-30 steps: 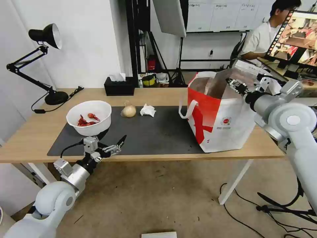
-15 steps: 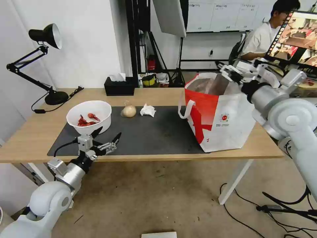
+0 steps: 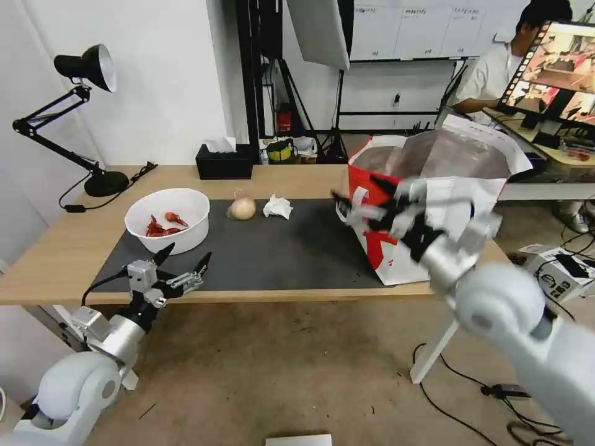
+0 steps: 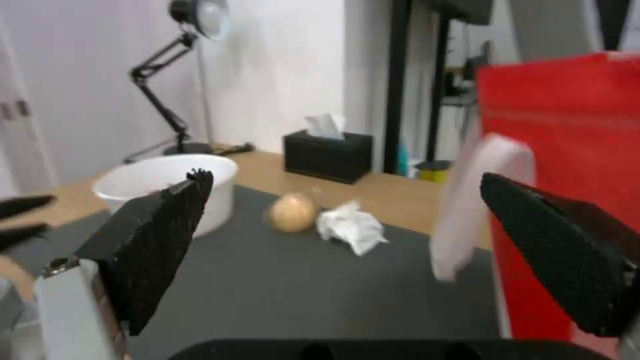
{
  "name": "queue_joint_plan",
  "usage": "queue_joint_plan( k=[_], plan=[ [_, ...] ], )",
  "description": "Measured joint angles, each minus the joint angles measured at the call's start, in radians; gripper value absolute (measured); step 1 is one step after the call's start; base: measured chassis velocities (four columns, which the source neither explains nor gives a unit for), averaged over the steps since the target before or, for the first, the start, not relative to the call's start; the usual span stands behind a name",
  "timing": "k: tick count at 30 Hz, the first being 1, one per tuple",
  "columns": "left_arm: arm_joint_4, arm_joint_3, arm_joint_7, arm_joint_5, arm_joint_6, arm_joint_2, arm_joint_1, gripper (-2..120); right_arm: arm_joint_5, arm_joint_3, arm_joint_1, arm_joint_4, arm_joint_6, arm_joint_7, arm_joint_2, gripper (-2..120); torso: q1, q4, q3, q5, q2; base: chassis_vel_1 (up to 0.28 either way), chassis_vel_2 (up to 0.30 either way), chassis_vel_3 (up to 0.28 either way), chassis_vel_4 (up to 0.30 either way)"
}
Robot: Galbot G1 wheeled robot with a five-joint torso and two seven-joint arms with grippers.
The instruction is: Pick up the trash from the table and place it into the takeout bag.
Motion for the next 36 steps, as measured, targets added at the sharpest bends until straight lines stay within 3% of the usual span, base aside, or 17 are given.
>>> queue_joint_plan(
  k=[6, 14, 31, 36],
  plan=[
    [0.034, -0.020, 0.000, 0.058, -0.017, -0.019, 0.038, 100, -0.138, 0.045, -0.219, -0.023, 0.088, 0.019, 0.063, 100, 0.000, -0.0004, 0.000, 0.0001, 0.000, 0.000, 0.000, 0.000, 0.000],
    [0.076, -0.069, 0.021, 0.095, -0.035, -0.065, 0.109, 100, -0.199, 0.068, -0.355, -0.045, 0.135, 0.025, 0.130, 100, 0.000, 0.0000, 0.000, 0.0001, 0.000, 0.000, 0.000, 0.000, 0.000],
    [0.082, -0.075, 0.036, 0.118, -0.047, -0.103, 0.126, 100, -0.209, 0.001, -0.306, -0.097, 0.123, 0.050, 0.147, 100, 0.000, 0.0000, 0.000, 0.0001, 0.000, 0.000, 0.000, 0.000, 0.000],
    [0.070, -0.078, 0.035, 0.117, -0.047, -0.099, 0.124, 100, -0.166, -0.095, -0.190, -0.112, 0.073, 0.062, 0.131, 100, 0.000, -0.0001, 0.000, -0.0001, 0.000, 0.000, 0.000, 0.000, 0.000]
  ],
)
